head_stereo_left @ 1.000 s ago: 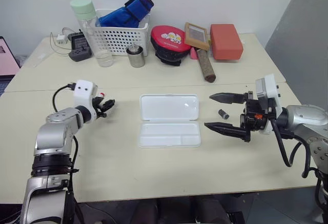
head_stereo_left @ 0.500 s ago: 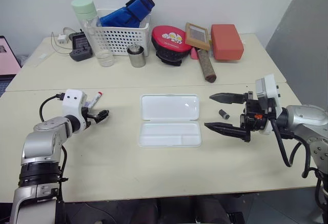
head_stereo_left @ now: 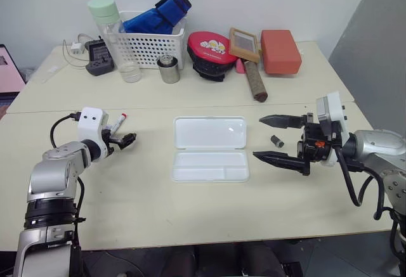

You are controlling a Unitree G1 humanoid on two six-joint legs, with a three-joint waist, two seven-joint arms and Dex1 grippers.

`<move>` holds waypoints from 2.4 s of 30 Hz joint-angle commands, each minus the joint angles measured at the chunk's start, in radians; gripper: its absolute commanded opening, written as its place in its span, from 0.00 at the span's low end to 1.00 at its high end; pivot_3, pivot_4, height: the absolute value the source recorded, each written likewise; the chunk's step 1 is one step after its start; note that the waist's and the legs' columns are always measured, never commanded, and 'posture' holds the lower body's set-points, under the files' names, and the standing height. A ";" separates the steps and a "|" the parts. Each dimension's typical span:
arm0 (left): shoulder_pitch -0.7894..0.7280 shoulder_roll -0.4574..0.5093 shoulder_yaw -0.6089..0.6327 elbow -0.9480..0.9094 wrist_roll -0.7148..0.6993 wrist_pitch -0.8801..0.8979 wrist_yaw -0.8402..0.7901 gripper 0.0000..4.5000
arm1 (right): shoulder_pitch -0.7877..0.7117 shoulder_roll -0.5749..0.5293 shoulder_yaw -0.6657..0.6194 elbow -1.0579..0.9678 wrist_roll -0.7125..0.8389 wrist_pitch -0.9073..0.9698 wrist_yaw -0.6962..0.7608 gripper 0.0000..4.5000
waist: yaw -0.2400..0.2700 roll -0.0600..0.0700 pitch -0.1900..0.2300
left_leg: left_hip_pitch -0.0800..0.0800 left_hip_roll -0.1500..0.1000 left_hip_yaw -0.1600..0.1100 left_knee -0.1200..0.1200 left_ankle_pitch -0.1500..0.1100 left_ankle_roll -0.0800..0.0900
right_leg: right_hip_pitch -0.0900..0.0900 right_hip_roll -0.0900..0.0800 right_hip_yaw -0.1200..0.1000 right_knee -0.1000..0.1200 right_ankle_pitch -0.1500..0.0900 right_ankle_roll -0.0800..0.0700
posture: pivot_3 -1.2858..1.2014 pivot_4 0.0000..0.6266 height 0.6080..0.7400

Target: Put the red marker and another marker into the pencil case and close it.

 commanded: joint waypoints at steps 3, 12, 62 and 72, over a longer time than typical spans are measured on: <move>-0.019 0.015 0.023 0.009 0.000 -0.019 0.001 0.99 | -0.009 -0.002 -0.026 -0.018 0.013 -0.006 -0.001 1.00 | 0.000 0.000 0.000 | 0.000 0.000 0.000 0.000 0.000 0.000 | 0.000 0.000 0.000 0.000 0.000 0.000 | 0.52 0.24 1.00; -0.007 0.002 0.000 0.098 0.011 -0.036 -0.013 0.99 | -0.003 -0.005 -0.032 -0.025 0.014 -0.003 -0.008 1.00 | 0.000 0.000 0.000 | 0.000 0.000 0.000 0.000 0.000 0.000 | 0.000 0.000 0.000 0.000 0.000 0.000 | 0.52 0.24 1.00; -0.142 0.039 -0.003 -0.053 -0.061 -0.073 -0.153 0.09 | 0.001 -0.027 -0.097 -0.042 0.047 -0.040 0.034 1.00 | 0.001 -0.001 0.000 | -0.001 0.000 -0.001 0.001 0.000 0.000 | 0.000 0.000 -0.001 0.000 0.000 0.000 | 0.52 0.24 1.00; -0.294 0.095 -0.257 -0.350 -0.209 -0.123 -0.627 0.09 | 0.047 -0.041 -0.172 -0.076 0.050 -0.050 0.009 1.00 | 0.001 -0.001 0.001 | -0.002 -0.001 0.001 0.000 0.000 0.000 | 0.000 0.001 -0.001 -0.001 0.000 0.000 | 0.52 0.24 1.00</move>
